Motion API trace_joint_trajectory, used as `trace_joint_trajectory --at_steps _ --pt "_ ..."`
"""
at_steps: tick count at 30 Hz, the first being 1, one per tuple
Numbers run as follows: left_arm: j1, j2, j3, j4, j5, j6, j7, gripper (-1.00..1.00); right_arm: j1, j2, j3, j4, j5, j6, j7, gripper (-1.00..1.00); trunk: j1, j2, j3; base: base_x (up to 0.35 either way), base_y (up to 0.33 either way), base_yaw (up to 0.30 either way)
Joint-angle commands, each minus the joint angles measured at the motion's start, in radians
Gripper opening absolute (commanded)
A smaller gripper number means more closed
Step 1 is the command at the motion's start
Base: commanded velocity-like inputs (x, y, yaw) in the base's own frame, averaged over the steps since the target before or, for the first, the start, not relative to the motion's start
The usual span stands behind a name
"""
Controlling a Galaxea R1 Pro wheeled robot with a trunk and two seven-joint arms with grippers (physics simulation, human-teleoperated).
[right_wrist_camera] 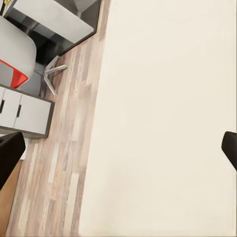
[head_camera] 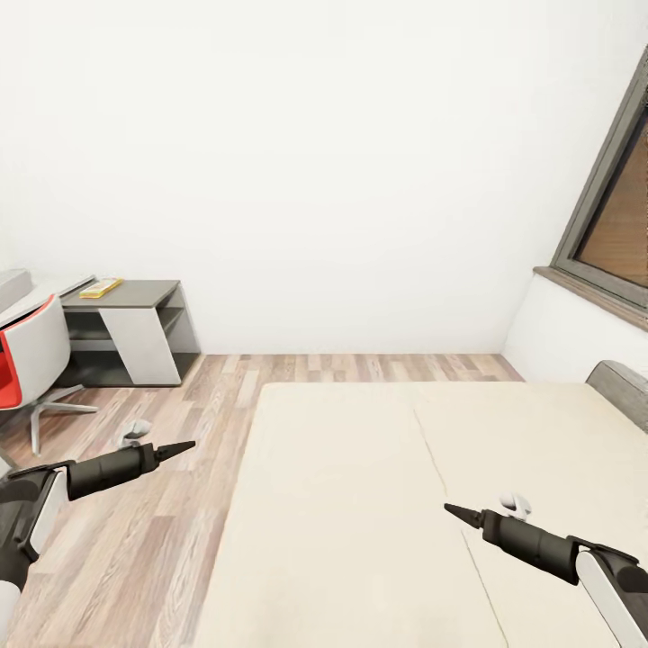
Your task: Put all the toys in the child's room - the three board games (two on the bed and one on the table), the two jigsaw puzzles on the table, and the tennis ball on the table - inside the toy box on the table in the child's room.
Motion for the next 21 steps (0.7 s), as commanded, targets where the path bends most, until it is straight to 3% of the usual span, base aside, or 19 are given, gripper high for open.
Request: trace_joint_trajectory --at_steps 1,21 --pt "-0.001 0.0 0.001 0.0 0.003 0.007 -0.002 1.0 -0.001 0.0 -0.001 0.0 -0.004 0.006 0.001 1.0 0.001 -0.002 -0.002 0.0 -0.304 0.0" --pt "-0.001 0.001 0.001 0.0 0.003 0.007 -0.003 1.0 -0.001 0.0 -0.001 0.0 -0.004 0.006 0.001 1.0 0.001 -0.002 -0.002 0.0 -0.304 0.0"
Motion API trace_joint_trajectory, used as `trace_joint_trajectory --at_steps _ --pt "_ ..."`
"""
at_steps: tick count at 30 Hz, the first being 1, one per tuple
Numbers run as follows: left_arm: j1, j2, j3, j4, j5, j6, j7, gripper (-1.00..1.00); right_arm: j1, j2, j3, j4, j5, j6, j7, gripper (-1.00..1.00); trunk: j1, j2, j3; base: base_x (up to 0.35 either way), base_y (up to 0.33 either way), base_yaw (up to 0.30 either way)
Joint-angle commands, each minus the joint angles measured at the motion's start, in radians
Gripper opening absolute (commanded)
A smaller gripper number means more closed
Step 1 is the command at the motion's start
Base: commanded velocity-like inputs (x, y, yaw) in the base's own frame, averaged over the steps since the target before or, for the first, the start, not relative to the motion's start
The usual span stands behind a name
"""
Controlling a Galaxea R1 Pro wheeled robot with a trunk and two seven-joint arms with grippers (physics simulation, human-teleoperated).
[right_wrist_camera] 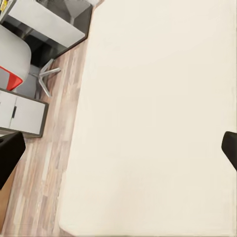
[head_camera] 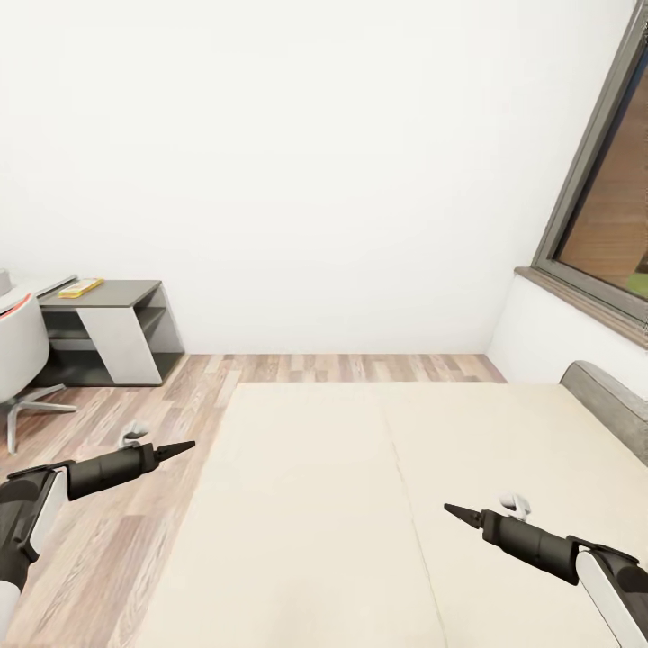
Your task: Put all the toys in the child's room - the three board games (two on the bed and one on the table), the two jigsaw puzzles on the table, and the tennis ball on the table - inside the toy box on the table in the child's room.
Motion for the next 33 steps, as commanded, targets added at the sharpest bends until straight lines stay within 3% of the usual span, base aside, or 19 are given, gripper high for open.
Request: trace_joint_trajectory --at_steps 1,33 --pt "-0.001 0.0 0.001 0.0 0.003 0.007 -0.002 1.0 -0.001 0.0 -0.001 0.0 -0.004 0.006 0.001 1.0 0.001 -0.002 -0.002 0.0 -0.304 0.0" --pt "-0.001 -0.001 0.001 0.0 0.003 0.007 -0.002 1.0 -0.001 0.0 -0.001 0.0 -0.004 0.006 0.002 1.0 0.001 -0.002 -0.002 0.0 -0.304 0.0"
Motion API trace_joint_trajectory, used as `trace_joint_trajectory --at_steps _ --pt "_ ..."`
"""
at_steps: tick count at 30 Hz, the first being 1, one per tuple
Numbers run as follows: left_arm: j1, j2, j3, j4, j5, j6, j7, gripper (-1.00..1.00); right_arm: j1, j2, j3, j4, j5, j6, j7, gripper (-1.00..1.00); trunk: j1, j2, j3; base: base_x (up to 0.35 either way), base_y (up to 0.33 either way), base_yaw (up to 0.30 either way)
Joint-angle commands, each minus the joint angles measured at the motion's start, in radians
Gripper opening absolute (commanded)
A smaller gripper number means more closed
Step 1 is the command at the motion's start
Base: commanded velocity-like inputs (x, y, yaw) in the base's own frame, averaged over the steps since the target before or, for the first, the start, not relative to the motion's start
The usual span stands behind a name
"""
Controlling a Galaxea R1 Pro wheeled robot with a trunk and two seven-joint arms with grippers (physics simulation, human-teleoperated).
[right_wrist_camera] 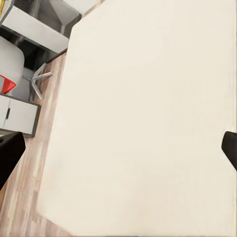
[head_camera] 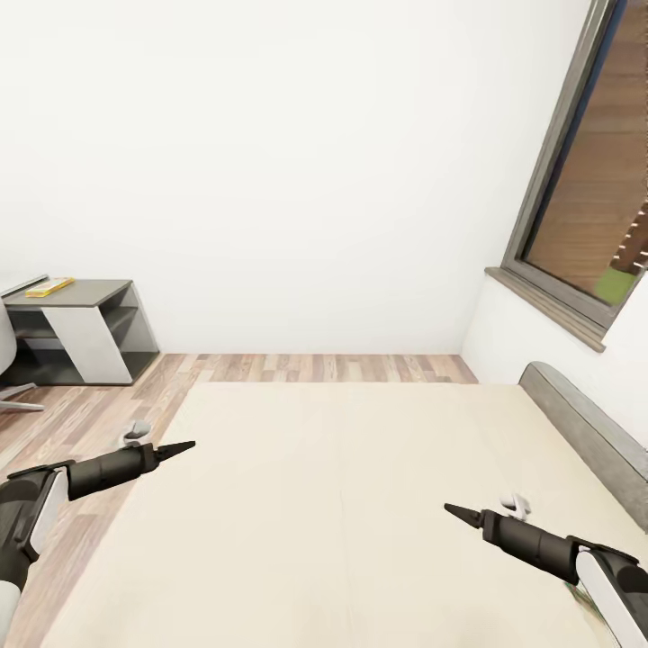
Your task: Put all the toys in the child's room - the three board games (two on the bed and one on the table), the two jigsaw puzzles on the table, and the tennis ball on the table - inside the toy box on the table in the child's room.
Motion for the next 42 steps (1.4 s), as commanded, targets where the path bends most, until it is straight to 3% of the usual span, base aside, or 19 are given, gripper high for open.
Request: trace_joint_trajectory --at_steps 1,42 --pt "-0.001 0.0 0.001 0.0 0.003 0.007 -0.002 1.0 -0.001 0.0 -0.001 0.0 -0.004 0.006 0.001 1.0 0.001 -0.002 -0.002 0.0 -0.304 0.0" --pt "-0.001 0.001 0.001 -0.002 0.003 0.007 -0.002 1.0 -0.001 -0.003 -0.001 0.0 -0.004 0.006 0.001 1.0 0.001 -0.002 -0.002 0.0 -0.304 0.0"
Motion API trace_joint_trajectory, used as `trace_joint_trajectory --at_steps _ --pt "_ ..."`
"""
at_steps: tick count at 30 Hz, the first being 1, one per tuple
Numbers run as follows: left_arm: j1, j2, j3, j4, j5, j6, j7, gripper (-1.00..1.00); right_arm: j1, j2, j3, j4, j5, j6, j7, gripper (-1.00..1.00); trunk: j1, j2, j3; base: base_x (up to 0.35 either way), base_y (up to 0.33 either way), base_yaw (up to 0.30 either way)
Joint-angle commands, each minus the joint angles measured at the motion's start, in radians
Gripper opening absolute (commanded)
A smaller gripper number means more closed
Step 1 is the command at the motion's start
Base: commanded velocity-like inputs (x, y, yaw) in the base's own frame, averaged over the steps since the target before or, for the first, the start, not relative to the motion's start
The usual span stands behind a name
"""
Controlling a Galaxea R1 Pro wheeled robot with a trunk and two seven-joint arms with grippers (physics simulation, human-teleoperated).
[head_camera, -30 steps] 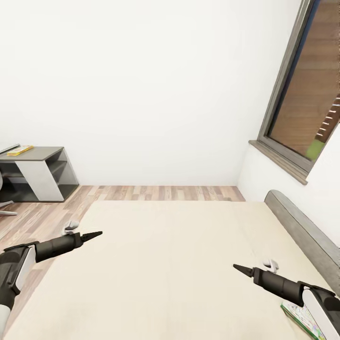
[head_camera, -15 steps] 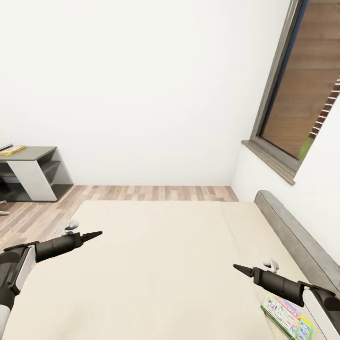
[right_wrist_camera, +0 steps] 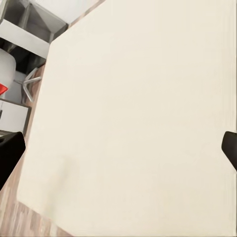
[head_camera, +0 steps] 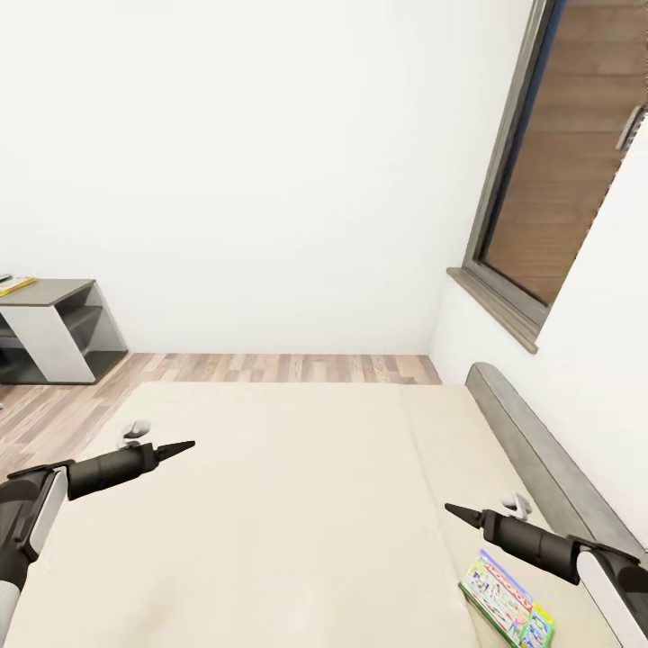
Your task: Put all the toys in the child's room - the three board games (two on the bed and one on the table), the two jigsaw puzzles on the table, and the tennis ball on the table - inside the toy box on the table in the child's room.
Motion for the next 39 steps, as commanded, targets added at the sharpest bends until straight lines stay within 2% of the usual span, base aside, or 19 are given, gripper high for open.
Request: trace_joint_trajectory --at_steps 1,11,29,39 --pt "-0.001 0.0 0.001 0.0 0.003 0.007 -0.002 1.0 -0.001 0.0 -0.001 0.0 -0.004 0.006 0.001 1.0 0.001 -0.002 -0.002 0.0 -0.304 0.0" --pt "-0.001 0.001 0.002 0.0 0.003 0.007 -0.002 1.0 -0.001 -0.001 -0.001 0.0 -0.004 0.006 0.001 1.0 0.001 -0.002 -0.002 0.0 -0.255 0.0" --pt "-0.001 0.0 0.003 0.0 0.003 0.007 -0.002 1.0 -0.001 0.0 -0.001 0.0 -0.004 0.006 0.001 1.0 0.001 -0.002 -0.002 0.0 -0.034 0.0" --pt "-0.001 0.001 0.002 0.0 0.003 0.007 -0.002 1.0 -0.001 0.001 -0.001 0.0 -0.004 0.006 0.001 1.0 0.001 -0.002 -0.002 0.0 -0.196 0.0"
